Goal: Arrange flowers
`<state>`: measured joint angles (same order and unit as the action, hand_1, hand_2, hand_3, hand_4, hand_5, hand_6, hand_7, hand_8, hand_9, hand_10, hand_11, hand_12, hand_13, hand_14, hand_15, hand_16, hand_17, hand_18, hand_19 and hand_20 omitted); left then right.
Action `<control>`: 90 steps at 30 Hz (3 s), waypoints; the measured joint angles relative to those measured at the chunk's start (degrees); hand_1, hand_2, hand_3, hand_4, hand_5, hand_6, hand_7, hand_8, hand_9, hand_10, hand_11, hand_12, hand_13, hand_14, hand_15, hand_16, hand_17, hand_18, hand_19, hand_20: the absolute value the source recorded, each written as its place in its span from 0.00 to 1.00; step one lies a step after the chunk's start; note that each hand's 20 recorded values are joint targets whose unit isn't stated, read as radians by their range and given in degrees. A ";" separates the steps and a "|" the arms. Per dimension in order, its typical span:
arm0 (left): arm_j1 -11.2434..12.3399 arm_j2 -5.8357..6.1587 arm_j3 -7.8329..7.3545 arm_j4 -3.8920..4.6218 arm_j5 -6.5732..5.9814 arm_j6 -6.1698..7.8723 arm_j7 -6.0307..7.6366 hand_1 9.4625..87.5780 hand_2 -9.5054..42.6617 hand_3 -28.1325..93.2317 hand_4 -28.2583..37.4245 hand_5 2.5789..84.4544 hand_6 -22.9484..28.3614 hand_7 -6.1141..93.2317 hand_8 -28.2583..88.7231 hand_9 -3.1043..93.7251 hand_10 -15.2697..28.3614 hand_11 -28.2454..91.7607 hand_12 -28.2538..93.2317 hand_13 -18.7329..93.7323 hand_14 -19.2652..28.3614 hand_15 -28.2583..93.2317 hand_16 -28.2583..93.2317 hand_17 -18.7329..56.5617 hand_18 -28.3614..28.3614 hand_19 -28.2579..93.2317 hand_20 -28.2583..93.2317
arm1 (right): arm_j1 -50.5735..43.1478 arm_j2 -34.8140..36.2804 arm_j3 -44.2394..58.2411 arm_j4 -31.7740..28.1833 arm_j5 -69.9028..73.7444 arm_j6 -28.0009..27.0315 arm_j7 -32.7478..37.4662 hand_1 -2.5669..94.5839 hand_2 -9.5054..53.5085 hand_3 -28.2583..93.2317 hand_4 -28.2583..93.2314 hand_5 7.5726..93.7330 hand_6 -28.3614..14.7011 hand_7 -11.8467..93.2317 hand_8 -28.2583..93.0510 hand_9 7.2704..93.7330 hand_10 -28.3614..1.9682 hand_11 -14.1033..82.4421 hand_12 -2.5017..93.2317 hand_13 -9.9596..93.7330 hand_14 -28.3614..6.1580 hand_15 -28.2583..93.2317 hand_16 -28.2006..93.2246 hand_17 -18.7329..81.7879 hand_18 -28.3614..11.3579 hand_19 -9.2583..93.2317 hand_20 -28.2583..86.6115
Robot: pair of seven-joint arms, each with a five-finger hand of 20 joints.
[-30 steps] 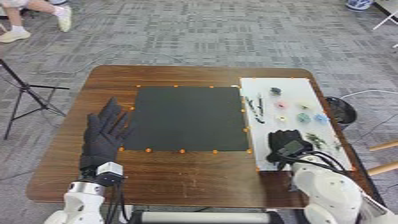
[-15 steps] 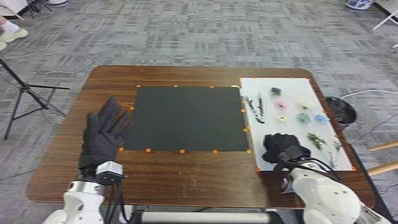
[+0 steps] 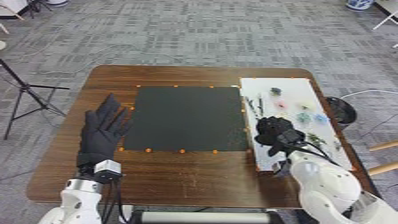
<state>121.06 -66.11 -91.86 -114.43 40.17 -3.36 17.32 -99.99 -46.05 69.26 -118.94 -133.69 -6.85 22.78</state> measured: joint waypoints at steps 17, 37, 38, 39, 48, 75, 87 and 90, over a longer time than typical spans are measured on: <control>-1.56 2.07 0.63 -0.24 0.39 1.82 1.37 0.25 0.15 0.61 0.02 0.22 0.44 0.22 0.17 0.20 0.54 0.29 0.41 0.29 0.62 0.24 0.33 0.05 0.83 0.54 0.30 | 14.33 -3.22 -11.69 0.95 -1.78 1.48 -2.41 0.34 0.19 0.97 0.22 0.70 0.67 0.69 0.54 0.88 0.70 0.95 0.68 0.86 0.58 0.98 0.56 0.57 0.24 0.96 0.52; -10.47 8.39 3.51 1.30 0.44 1.83 1.52 0.24 0.15 0.62 0.02 0.23 0.45 0.22 0.17 0.20 0.55 0.29 0.40 0.28 0.63 0.24 0.33 0.05 0.84 0.54 0.28 | 31.76 -13.75 -27.57 13.24 -3.68 0.90 -5.74 0.34 0.19 0.97 0.22 0.70 0.67 0.69 0.54 0.88 0.71 0.94 0.68 0.86 0.59 0.98 0.56 0.57 0.24 0.96 0.52; -11.39 8.68 3.66 1.30 0.56 1.85 1.56 0.24 0.15 0.62 0.02 0.23 0.45 0.22 0.17 0.20 0.55 0.30 0.40 0.28 0.63 0.24 0.33 0.05 0.84 0.54 0.28 | 32.48 -14.73 -28.04 14.16 -4.22 1.02 -5.87 0.34 0.19 0.97 0.22 0.70 0.67 0.69 0.54 0.88 0.71 0.94 0.68 0.86 0.59 0.98 0.56 0.57 0.24 0.96 0.52; -12.29 8.92 3.77 1.30 0.71 1.85 1.63 0.24 0.15 0.62 0.02 0.24 0.45 0.22 0.17 0.20 0.55 0.30 0.40 0.28 0.63 0.24 0.33 0.05 0.84 0.54 0.28 | 33.13 -15.77 -28.48 15.15 -4.86 1.17 -5.99 0.34 0.18 0.97 0.22 0.70 0.67 0.69 0.54 0.88 0.71 0.94 0.68 0.86 0.59 0.98 0.56 0.57 0.24 0.96 0.52; -20.52 9.94 6.53 2.88 1.49 1.62 2.64 0.23 0.15 0.62 0.02 0.24 0.45 0.22 0.17 0.21 0.55 0.30 0.40 0.28 0.64 0.24 0.33 0.05 0.84 0.54 0.28 | 36.87 -25.11 -30.78 25.47 -9.66 2.76 -7.38 0.34 0.18 0.97 0.22 0.70 0.67 0.69 0.54 0.88 0.70 0.94 0.68 0.86 0.59 0.98 0.56 0.57 0.24 0.96 0.52; -29.80 5.61 12.60 2.99 3.66 -2.80 4.71 0.24 0.15 0.62 0.02 0.24 0.44 0.21 0.17 0.21 0.55 0.30 0.39 0.28 0.64 0.24 0.32 0.05 0.84 0.54 0.28 | 37.31 -35.25 -35.48 34.61 -16.04 8.23 -6.20 0.35 0.18 0.97 0.21 0.70 0.66 0.69 0.53 0.88 0.70 0.94 0.68 0.86 0.58 0.97 0.56 0.56 0.24 0.96 0.53; -32.57 3.97 15.36 3.94 4.44 -3.60 5.00 0.23 0.15 0.63 0.02 0.24 0.45 0.21 0.17 0.21 0.55 0.30 0.39 0.28 0.64 0.25 0.32 0.05 0.85 0.54 0.28 | 35.40 -37.52 -35.06 35.28 -17.61 9.12 -6.43 0.35 0.18 0.97 0.21 0.70 0.66 0.69 0.53 0.88 0.70 0.94 0.67 0.86 0.58 0.97 0.56 0.56 0.24 0.95 0.53; -33.16 3.53 15.90 4.11 4.45 -3.64 5.15 0.23 0.15 0.63 0.02 0.24 0.45 0.21 0.17 0.21 0.55 0.30 0.39 0.28 0.64 0.25 0.32 0.05 0.85 0.54 0.28 | 34.58 -38.21 -34.54 35.46 -18.37 8.90 -6.66 0.35 0.18 0.97 0.21 0.70 0.66 0.69 0.53 0.88 0.70 0.94 0.68 0.86 0.58 0.97 0.56 0.56 0.24 0.95 0.53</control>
<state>87.90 -62.58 -75.96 -110.32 44.62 -6.99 22.47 -65.41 -84.26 34.72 -83.49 -152.06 2.05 16.12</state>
